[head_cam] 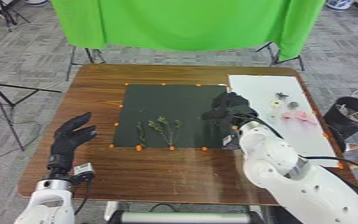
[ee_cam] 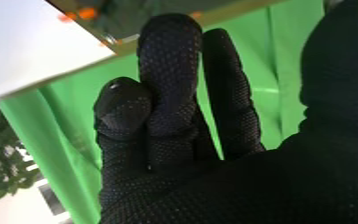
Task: Arrange flowers
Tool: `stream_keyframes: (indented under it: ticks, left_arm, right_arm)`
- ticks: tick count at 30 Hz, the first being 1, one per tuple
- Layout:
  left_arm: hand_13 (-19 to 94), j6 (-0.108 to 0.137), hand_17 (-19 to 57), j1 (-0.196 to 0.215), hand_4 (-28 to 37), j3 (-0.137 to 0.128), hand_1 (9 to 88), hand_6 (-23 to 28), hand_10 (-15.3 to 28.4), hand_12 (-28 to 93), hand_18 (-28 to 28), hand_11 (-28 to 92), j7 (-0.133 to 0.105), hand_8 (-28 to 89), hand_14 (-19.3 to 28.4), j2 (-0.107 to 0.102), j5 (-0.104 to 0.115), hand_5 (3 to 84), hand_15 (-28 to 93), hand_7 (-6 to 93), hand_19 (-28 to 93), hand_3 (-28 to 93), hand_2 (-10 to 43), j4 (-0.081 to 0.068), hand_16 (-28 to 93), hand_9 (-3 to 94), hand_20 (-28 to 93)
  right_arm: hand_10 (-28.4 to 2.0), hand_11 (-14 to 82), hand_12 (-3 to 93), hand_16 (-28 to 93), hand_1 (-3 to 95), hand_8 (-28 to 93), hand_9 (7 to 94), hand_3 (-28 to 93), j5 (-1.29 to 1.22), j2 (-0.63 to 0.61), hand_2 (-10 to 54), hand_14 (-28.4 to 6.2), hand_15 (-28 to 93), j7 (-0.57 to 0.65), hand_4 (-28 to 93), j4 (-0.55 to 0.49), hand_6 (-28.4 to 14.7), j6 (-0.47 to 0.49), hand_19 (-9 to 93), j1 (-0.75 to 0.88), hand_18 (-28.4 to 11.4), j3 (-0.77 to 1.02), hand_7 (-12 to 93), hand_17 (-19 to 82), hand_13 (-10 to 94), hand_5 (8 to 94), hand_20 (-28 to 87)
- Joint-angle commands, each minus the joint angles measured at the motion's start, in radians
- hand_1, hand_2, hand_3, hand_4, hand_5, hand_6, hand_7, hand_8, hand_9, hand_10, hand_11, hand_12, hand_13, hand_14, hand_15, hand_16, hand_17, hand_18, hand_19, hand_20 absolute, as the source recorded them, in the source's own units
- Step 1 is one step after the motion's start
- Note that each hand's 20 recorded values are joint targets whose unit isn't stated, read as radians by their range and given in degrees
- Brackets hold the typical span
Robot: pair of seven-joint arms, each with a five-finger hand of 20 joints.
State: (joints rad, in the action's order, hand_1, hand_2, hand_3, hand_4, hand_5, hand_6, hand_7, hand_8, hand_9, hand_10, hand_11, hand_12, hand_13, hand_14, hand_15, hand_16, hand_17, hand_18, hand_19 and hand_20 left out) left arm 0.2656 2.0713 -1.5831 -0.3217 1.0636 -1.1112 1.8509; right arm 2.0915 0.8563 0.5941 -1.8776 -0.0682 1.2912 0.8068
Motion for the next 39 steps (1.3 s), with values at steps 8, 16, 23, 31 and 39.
stream_keyframes:
  ticks: [8,16,23,31,39]
  left_arm:
    - [37,-0.02,16.5,-0.005,-8.0,0.01,50.7,-0.1,9.1,11,12.6,22,0.013,-12,13.0,0.005,-0.001,41.0,28,23.8,28,66,-9.5,-0.009,0,31.2,29]
    - [37,-0.015,16.5,-0.011,-7.9,0.013,50.7,-0.1,9.2,11,12.6,22,0.008,-12,13.0,0.007,0.0,41.1,28,23.7,28,66,-9.5,-0.011,-1,31.2,28]
    - [37,-0.015,16.5,-0.012,-8.0,0.012,50.5,-0.2,9.2,11,12.6,22,0.007,-12,13.1,0.009,0.0,41.0,28,24.0,28,67,-9.5,-0.012,-1,31.2,29]
    - [37,-0.011,16.4,-0.013,-8.2,0.014,50.2,-0.2,9.2,11,12.7,22,0.008,-12,13.1,0.007,0.002,41.2,28,24.2,28,67,-9.5,-0.011,0,31.2,28]
    - [37,-0.014,16.3,-0.013,-9.1,0.017,50.3,-0.2,9.2,11,12.7,22,0.004,-12,13.1,0.009,0.003,41.6,28,24.1,28,68,-9.5,-0.011,-1,31.3,28]
  right_arm:
    - [-23.2,5.3,17.0,26,26.7,-4,47.2,62,0.007,0.035,-9.5,-10.4,52,0.054,-6,0.061,-4.3,0.121,86,-0.054,-12.4,-0.049,7,59,79,49.0,35]
    - [-23.1,8.3,18.2,27,29.5,-4,53.0,61,0.023,0.042,-9.5,-9.2,53,0.07,-7,0.091,-3.4,0.143,85,-0.077,-11.0,-0.108,8,61,81,51.3,34]
    - [-14.2,17.1,32.8,29,54.9,8,79.6,58,0.053,0.027,-9.5,-5.3,53,0.029,-12,0.13,-3.9,-0.021,86,-0.079,-8.1,-0.165,17,67,89,66.7,37]
    - [-11.7,9.4,37.7,28,67.0,17,92.9,54,0.06,0.007,-9.5,-3.2,47,-0.019,-12,0.125,-5.3,-0.162,78,-0.079,-5.4,-0.175,21,74,94,81.0,41]
    - [-12.0,9.4,38.0,28,67.0,17,93.2,55,0.033,-0.019,-9.5,-3.0,47,-0.067,-12,0.024,-5.1,-0.189,77,-0.092,-5.0,-0.155,21,74,94,81.1,42]
